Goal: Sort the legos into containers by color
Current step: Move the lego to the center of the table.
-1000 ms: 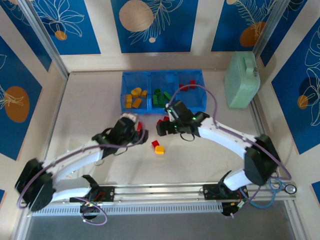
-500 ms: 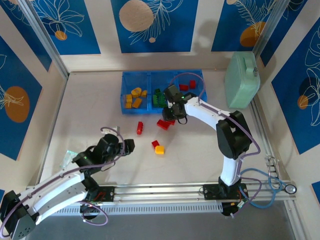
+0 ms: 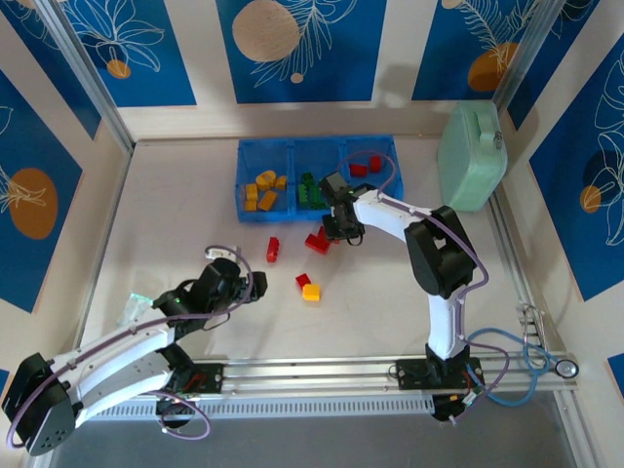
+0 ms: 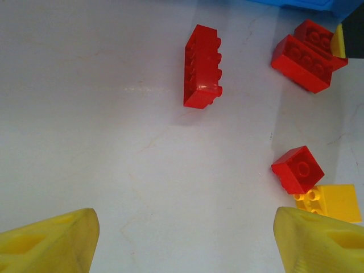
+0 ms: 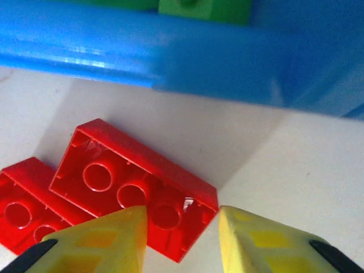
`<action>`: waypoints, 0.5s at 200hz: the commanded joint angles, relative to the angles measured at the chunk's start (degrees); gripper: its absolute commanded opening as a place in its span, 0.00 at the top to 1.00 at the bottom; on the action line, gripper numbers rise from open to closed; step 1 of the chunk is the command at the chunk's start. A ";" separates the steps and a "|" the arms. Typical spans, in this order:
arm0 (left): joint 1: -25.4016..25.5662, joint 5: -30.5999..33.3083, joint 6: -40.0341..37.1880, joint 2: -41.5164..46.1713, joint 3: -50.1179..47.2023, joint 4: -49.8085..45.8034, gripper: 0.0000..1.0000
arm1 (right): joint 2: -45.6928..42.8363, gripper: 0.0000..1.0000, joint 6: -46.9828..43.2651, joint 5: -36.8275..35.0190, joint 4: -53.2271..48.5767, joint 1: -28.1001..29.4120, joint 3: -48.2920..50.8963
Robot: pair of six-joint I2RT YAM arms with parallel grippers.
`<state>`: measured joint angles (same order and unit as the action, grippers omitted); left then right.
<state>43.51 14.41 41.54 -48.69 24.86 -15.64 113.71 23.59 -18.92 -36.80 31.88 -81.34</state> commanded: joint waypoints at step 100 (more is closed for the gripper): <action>-0.02 -1.43 -1.53 -5.23 4.19 3.31 0.21 | -13.76 0.62 10.69 -4.58 0.60 2.24 21.34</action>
<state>43.51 14.33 41.50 -51.33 25.87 -15.27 103.15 29.12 -20.64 -29.45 32.36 -65.45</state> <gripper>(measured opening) 0.796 0.362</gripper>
